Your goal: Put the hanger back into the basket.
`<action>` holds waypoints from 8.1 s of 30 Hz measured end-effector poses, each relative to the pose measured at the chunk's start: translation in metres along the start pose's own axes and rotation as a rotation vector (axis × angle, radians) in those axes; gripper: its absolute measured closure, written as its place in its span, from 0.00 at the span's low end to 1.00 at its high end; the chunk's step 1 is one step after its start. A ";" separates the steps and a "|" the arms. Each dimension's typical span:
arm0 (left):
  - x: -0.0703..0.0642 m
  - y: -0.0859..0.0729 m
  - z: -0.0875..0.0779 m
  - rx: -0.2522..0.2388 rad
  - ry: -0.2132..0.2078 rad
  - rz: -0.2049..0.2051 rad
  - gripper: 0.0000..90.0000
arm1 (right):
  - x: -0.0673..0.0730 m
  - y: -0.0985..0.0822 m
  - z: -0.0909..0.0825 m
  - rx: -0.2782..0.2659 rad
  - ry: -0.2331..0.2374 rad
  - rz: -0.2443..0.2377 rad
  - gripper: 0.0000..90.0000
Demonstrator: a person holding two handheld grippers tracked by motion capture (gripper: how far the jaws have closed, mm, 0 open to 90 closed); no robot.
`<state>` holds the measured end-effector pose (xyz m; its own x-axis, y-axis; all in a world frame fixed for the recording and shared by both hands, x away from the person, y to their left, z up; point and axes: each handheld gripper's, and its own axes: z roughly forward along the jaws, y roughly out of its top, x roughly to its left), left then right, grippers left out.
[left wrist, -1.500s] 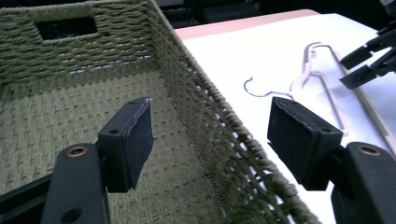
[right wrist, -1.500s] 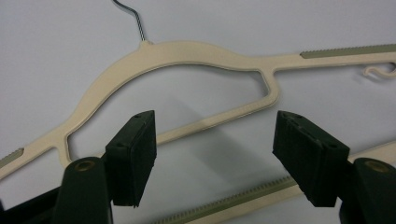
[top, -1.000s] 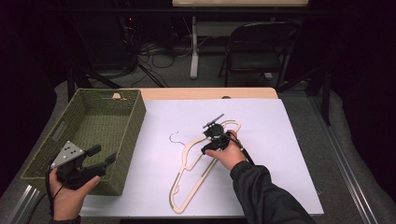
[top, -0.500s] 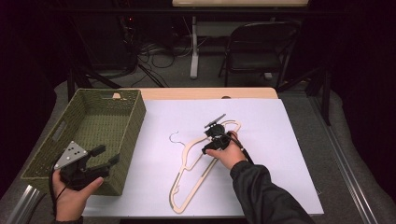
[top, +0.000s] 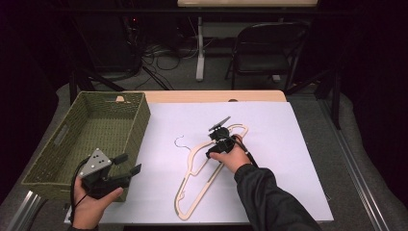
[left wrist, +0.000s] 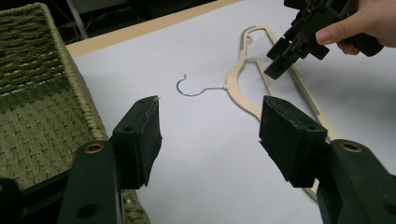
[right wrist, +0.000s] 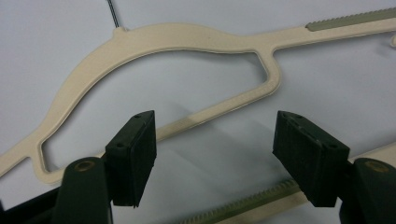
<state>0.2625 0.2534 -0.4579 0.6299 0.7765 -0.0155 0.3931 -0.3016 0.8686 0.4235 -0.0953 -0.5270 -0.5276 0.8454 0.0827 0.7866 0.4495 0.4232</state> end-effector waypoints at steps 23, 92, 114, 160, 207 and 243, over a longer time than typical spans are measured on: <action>0.001 -0.001 0.002 0.004 0.009 -0.013 0.42 | -0.024 -0.025 -0.011 0.095 -0.029 0.063 0.24; 0.003 -0.004 0.008 0.015 0.009 -0.020 0.42 | -0.036 -0.017 -0.012 0.197 -0.048 0.050 0.87; 0.004 -0.007 0.010 0.013 0.000 -0.031 0.42 | -0.037 -0.015 -0.012 0.216 -0.020 0.107 0.88; -0.095 -0.012 0.112 0.155 -0.295 0.038 0.43 | -0.028 -0.032 -0.053 -0.047 0.077 0.042 0.88; -0.114 -0.010 0.163 0.132 -0.257 -0.161 0.60 | -0.036 -0.042 -0.063 -0.135 0.122 0.131 0.88; -0.089 0.022 0.147 0.010 -0.310 -0.316 0.78 | -0.049 -0.047 -0.061 -0.229 0.202 0.320 0.88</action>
<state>0.3135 0.0957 -0.5099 0.6483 0.6296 -0.4282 0.6041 -0.0830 0.7926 0.3932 -0.1752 -0.4962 -0.3391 0.8482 0.4068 0.8412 0.0797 0.5349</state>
